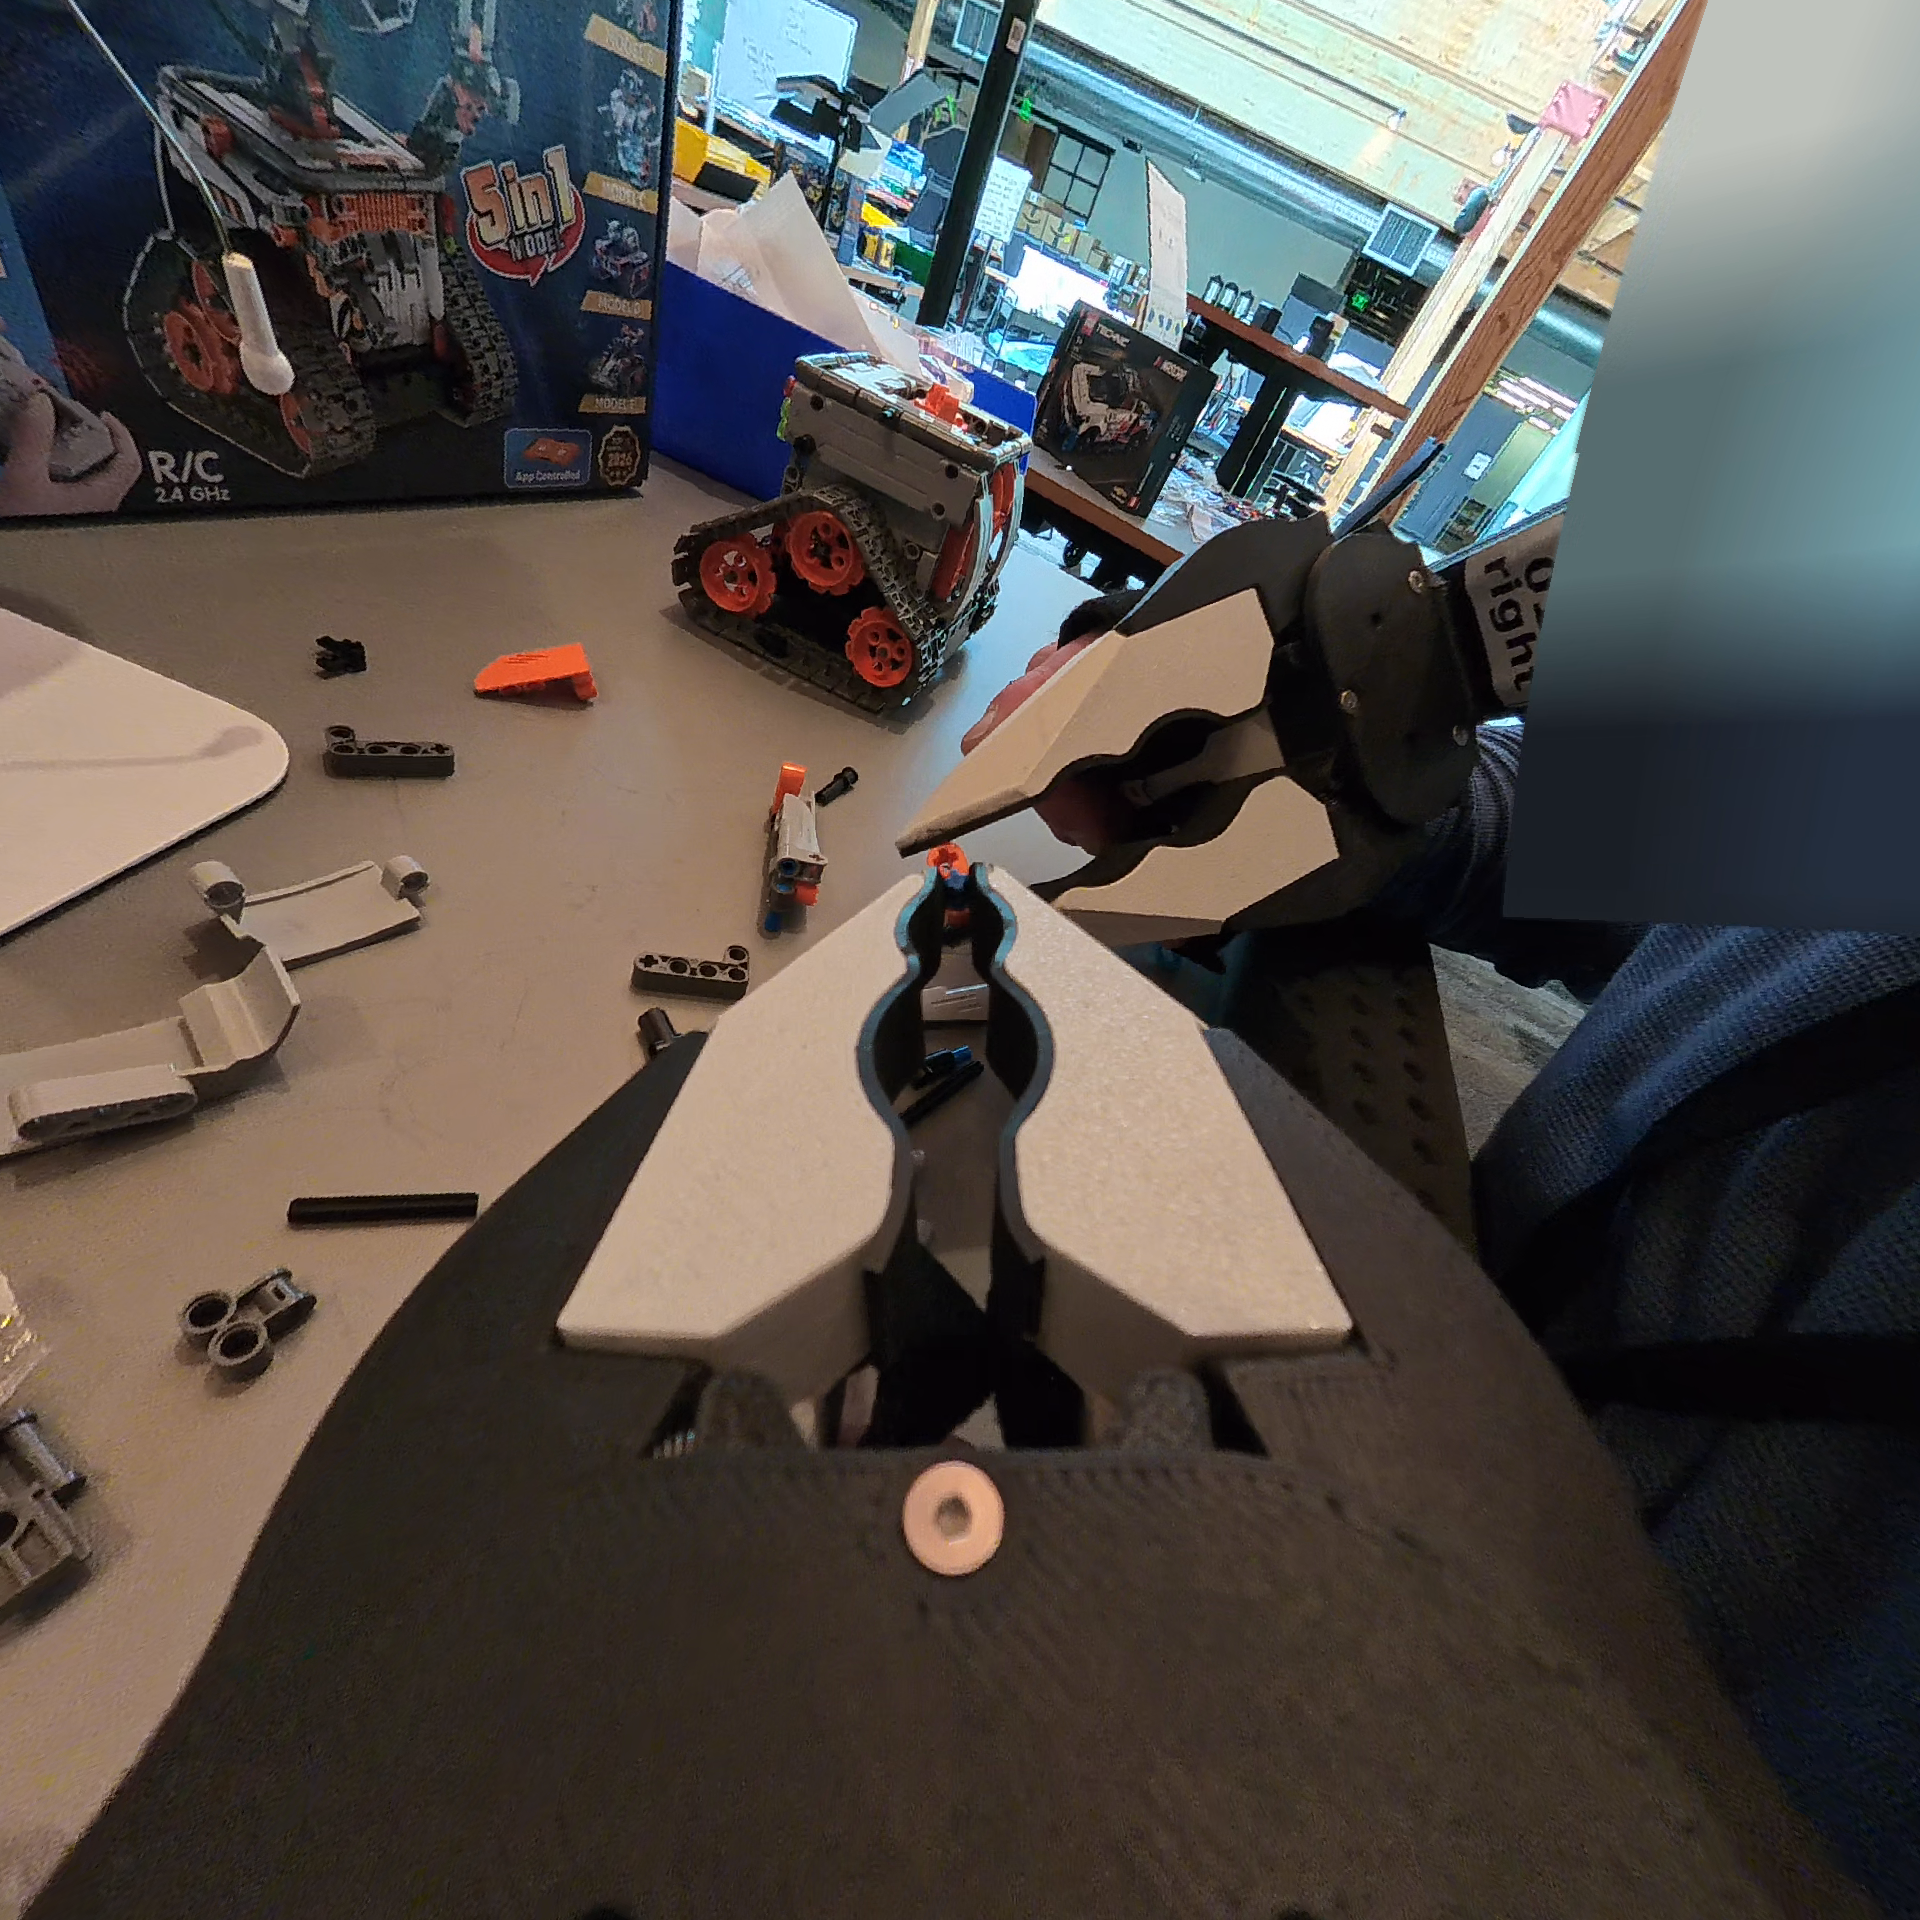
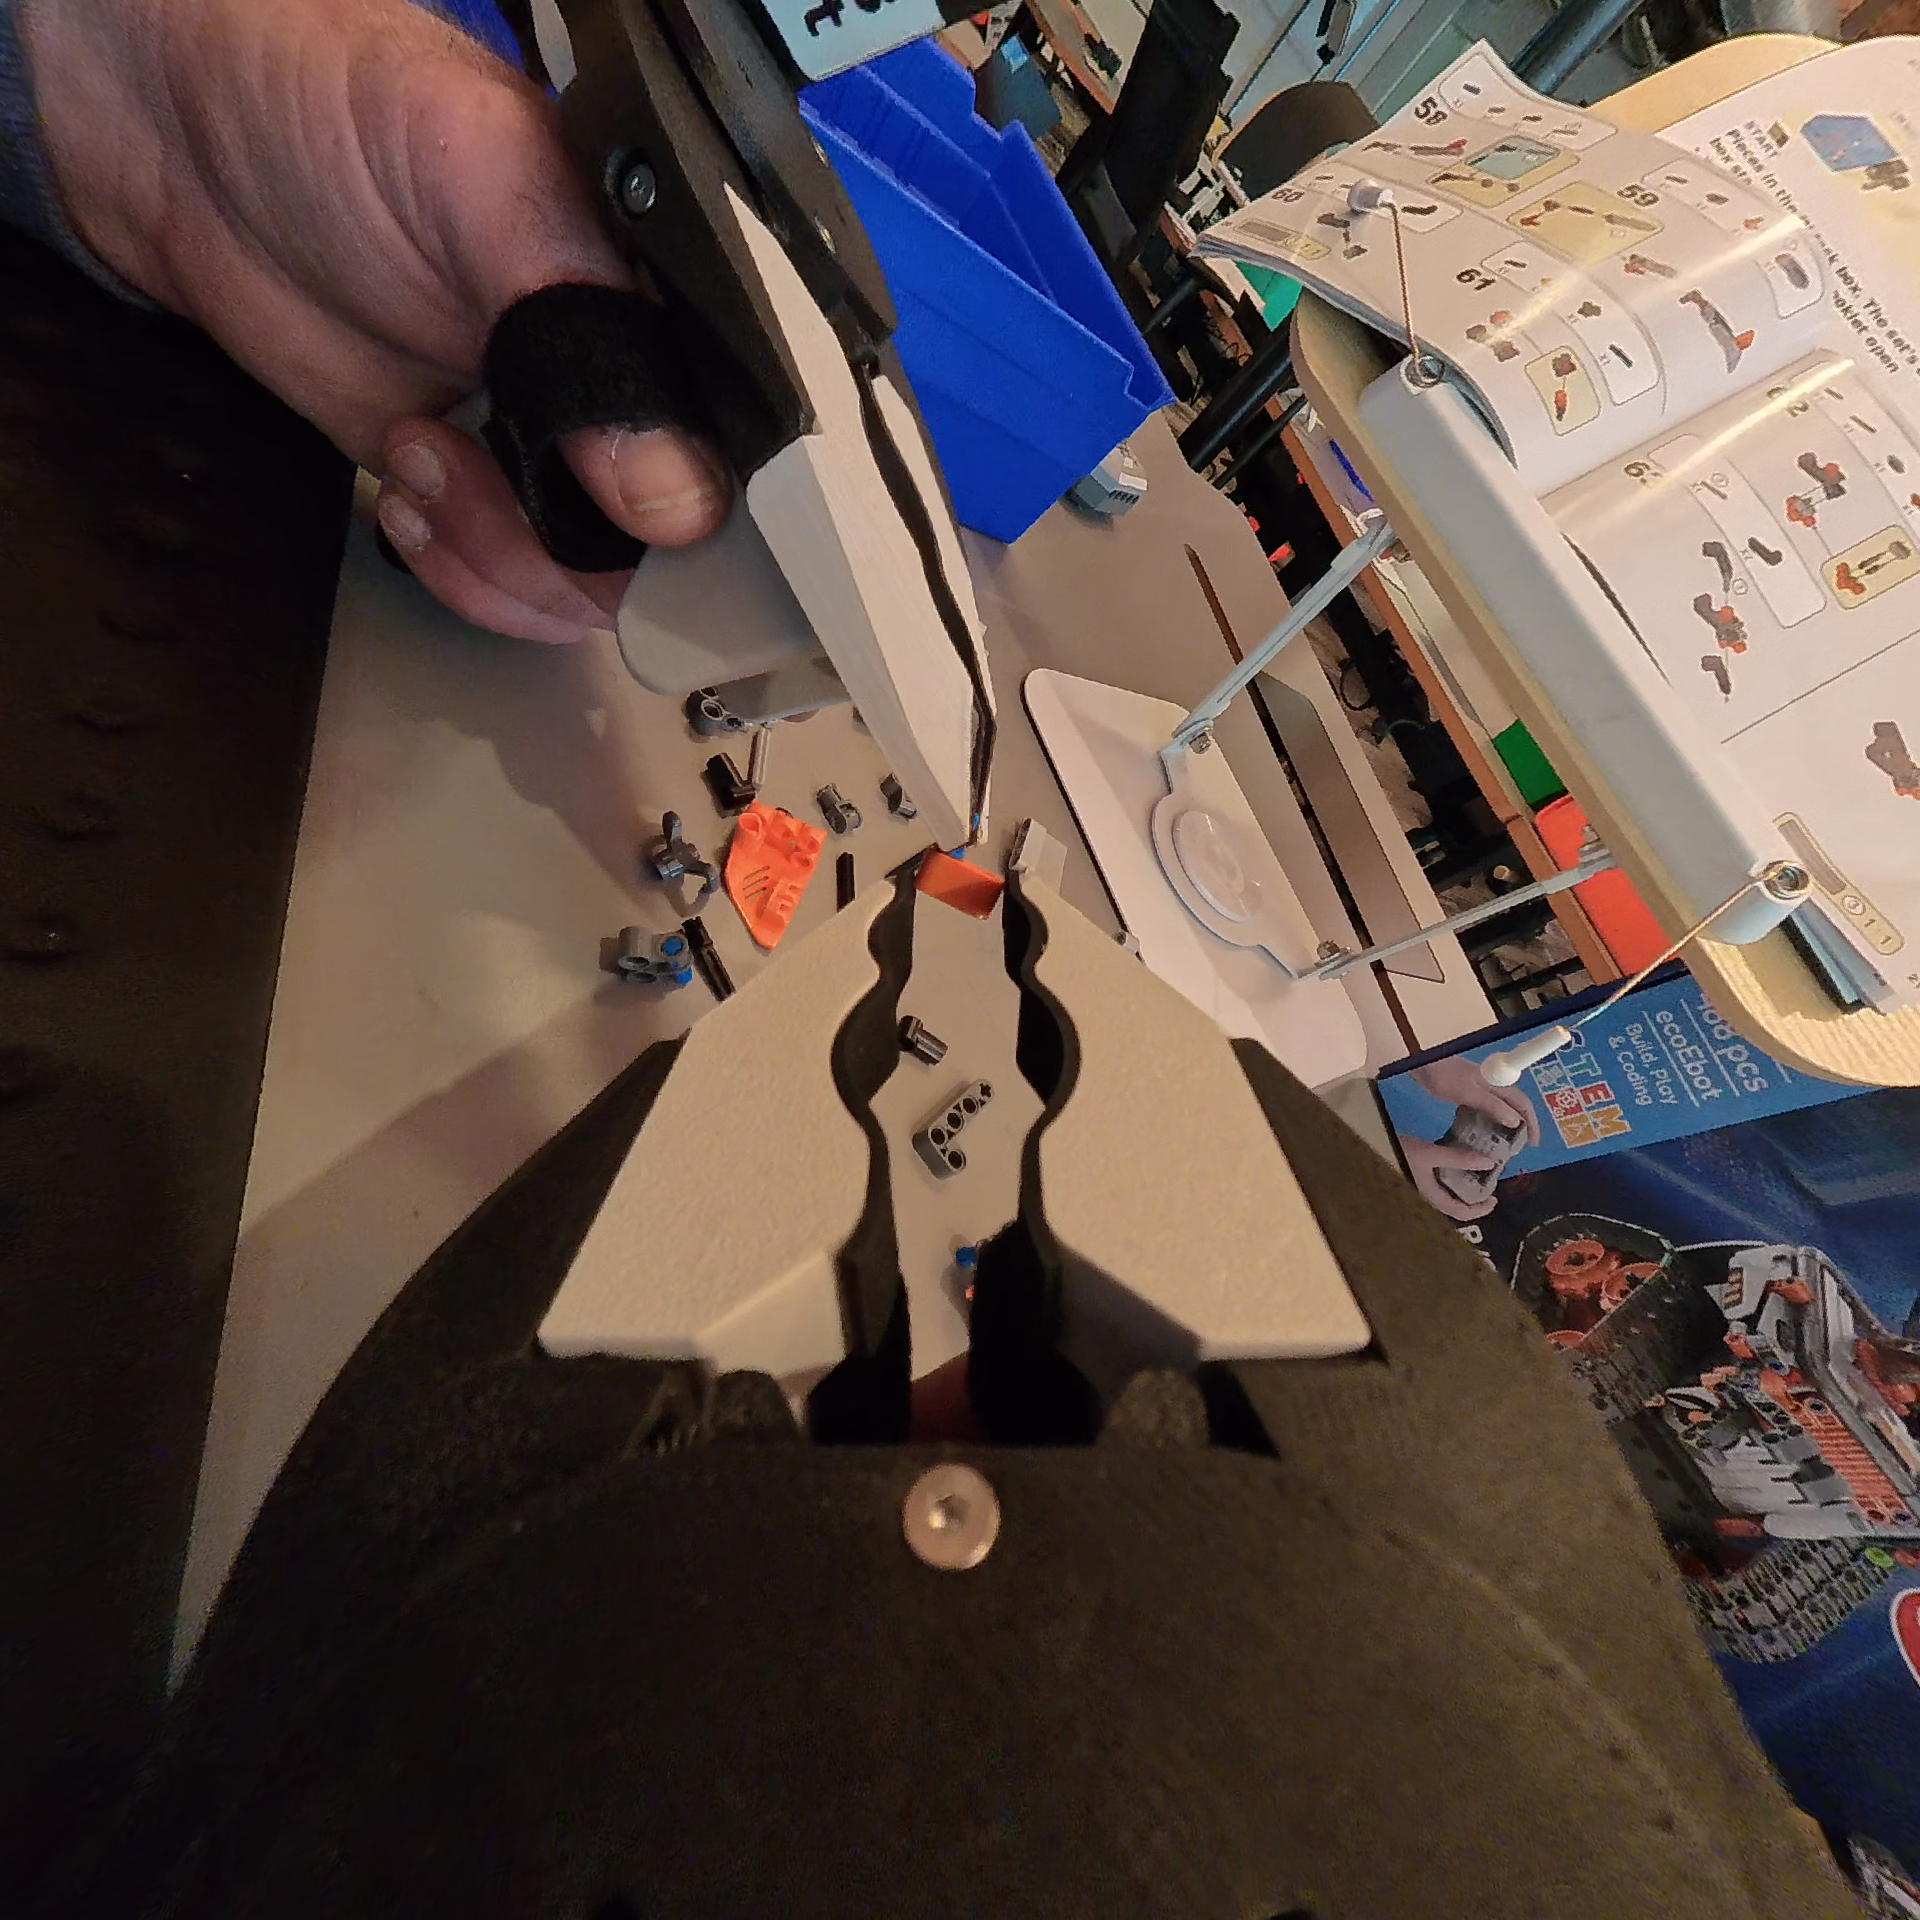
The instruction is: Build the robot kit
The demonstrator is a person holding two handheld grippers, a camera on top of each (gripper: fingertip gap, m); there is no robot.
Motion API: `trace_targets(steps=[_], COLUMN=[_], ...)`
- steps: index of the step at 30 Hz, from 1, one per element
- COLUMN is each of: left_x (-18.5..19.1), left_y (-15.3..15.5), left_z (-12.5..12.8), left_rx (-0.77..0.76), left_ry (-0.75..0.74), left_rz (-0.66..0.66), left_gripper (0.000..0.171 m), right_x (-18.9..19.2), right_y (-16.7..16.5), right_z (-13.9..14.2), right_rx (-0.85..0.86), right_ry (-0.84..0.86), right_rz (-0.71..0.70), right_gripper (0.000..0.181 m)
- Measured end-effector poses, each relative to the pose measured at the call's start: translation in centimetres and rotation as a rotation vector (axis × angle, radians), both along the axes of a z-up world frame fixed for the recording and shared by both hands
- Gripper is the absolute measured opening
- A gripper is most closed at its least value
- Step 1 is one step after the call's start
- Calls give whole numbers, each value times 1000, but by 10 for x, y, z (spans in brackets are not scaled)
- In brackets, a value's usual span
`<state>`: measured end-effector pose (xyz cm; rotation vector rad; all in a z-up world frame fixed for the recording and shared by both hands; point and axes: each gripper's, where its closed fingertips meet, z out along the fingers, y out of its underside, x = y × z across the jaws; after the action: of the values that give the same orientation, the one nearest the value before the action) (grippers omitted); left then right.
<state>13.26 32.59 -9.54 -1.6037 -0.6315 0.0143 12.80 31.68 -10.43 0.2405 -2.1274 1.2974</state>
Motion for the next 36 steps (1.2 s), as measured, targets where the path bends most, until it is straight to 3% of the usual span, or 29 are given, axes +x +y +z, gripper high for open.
trace_targets(steps=[36], left_x=[0], left_y=[-1], left_z=[1], left_rx=[13], left_ry=[-8], left_rz=[-3], left_gripper=[2], right_x=[-1], right_y=[4], right_z=[-1], right_rx=[19], right_ry=[28], right_rz=[-4], right_gripper=[7])
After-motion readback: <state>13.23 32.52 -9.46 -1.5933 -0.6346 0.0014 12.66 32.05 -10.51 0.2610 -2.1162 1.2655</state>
